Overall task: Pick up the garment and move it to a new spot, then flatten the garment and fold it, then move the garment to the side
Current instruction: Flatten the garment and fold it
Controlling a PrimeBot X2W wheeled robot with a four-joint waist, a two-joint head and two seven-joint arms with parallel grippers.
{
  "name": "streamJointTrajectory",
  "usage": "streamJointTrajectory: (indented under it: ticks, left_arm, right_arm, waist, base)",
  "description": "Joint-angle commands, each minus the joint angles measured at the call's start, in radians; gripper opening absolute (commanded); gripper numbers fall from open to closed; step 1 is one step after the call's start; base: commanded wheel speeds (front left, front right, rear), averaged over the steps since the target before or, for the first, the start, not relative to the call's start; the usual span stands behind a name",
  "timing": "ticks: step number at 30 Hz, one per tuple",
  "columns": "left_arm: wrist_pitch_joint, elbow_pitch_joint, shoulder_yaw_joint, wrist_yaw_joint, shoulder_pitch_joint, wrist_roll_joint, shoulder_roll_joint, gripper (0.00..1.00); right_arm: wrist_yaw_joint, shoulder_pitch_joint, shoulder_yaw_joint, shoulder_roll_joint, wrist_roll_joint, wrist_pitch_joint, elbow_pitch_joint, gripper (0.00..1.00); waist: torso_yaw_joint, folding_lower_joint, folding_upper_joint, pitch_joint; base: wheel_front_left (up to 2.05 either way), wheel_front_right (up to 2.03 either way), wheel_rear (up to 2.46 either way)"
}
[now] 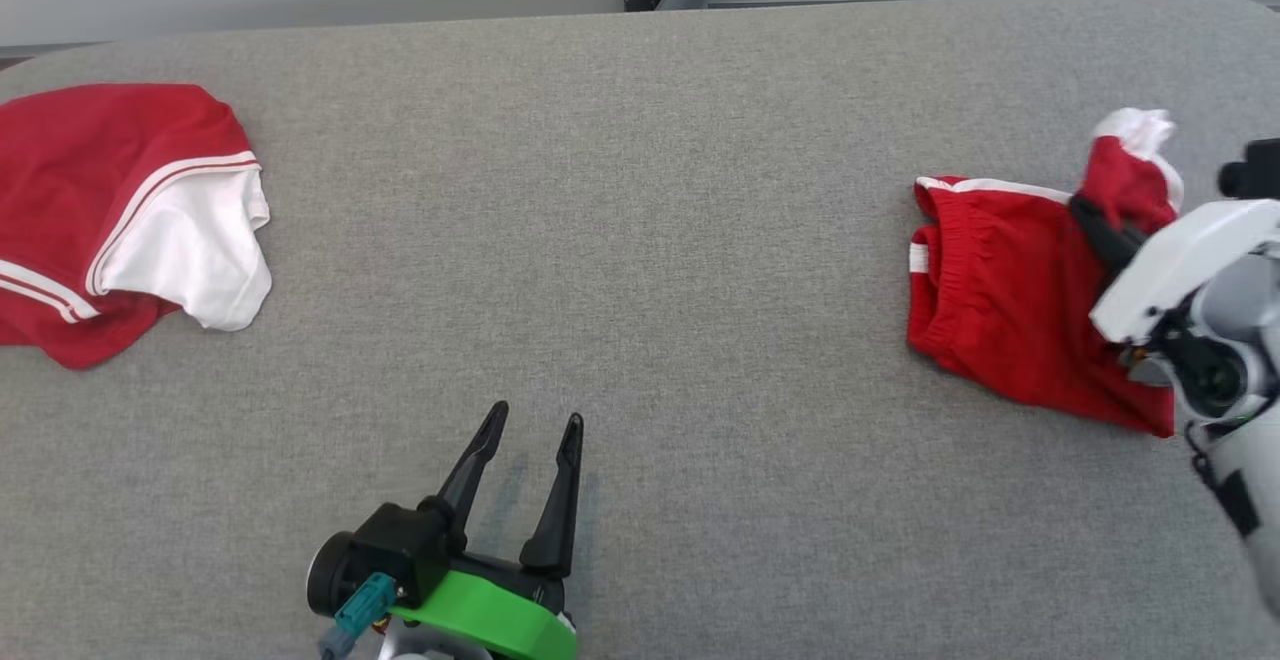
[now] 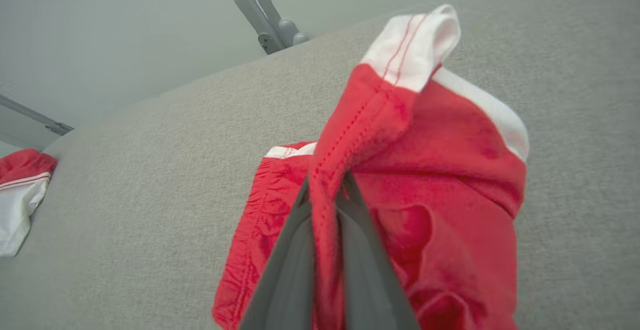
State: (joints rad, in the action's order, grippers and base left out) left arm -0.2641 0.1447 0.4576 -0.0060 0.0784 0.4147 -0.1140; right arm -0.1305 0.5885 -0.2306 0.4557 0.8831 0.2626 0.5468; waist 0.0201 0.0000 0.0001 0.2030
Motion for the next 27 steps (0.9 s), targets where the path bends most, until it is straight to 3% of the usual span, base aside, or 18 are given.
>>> streamJointTrajectory:
  ticks: [1,7,13,14,15,20,27]
  left_arm:
    - [0.0,0.007,0.001,-0.004,0.006,-0.011,-0.001,1.0]
    - [0.001,0.033,0.011,-0.013,0.035,-0.016,-0.007,1.0]
    - [0.0,0.048,0.009,-0.011,0.034,-0.004,-0.004,1.0]
    - [0.0,0.05,0.009,-0.011,0.033,-0.003,-0.002,1.0]
    - [0.0,0.053,0.011,-0.011,0.032,-0.002,0.001,1.0]
    - [0.0,0.062,0.012,-0.012,0.018,0.0,0.011,1.0]
    - [0.0,0.05,-0.024,-0.007,-0.011,0.017,0.016,1.0]
  right_arm:
    - [0.0,0.012,0.0,-0.027,-0.022,0.002,-0.003,0.0]
    - [0.0,0.042,0.039,-0.212,-0.181,-0.006,0.034,0.0]
    - [0.0,0.064,0.079,-0.284,-0.324,-0.009,0.076,0.0]
    - [0.0,0.065,0.077,-0.289,-0.34,-0.011,0.075,0.22]
    - [0.0,0.063,0.072,-0.295,-0.356,-0.013,0.073,1.0]
    - [0.0,0.011,0.029,-0.288,-0.397,-0.034,0.006,1.0]
    - [0.0,-0.143,0.016,-0.199,-0.458,-0.168,-0.253,1.0]
  waist:
    - [-0.003,0.0,-0.0001,0.002]
    - [0.003,0.0,-0.0001,0.007]
    - [0.014,0.0,-0.0001,0.008]
    - [0.016,0.0,-0.0001,0.008]
    - [0.017,0.0,-0.0001,0.008]
    - [0.019,0.0,-0.0001,-0.008]
    - [0.015,0.0,-0.0001,-0.045]
  base:
    - [0.0,0.0,0.0]
    - [0.0,0.0,0.0]
    - [0.0,0.0,0.0]
    - [0.0,0.0,0.0]
    - [0.0,0.0,0.0]
    - [0.0,0.0,0.0]
    - [0.0,0.0,0.0]
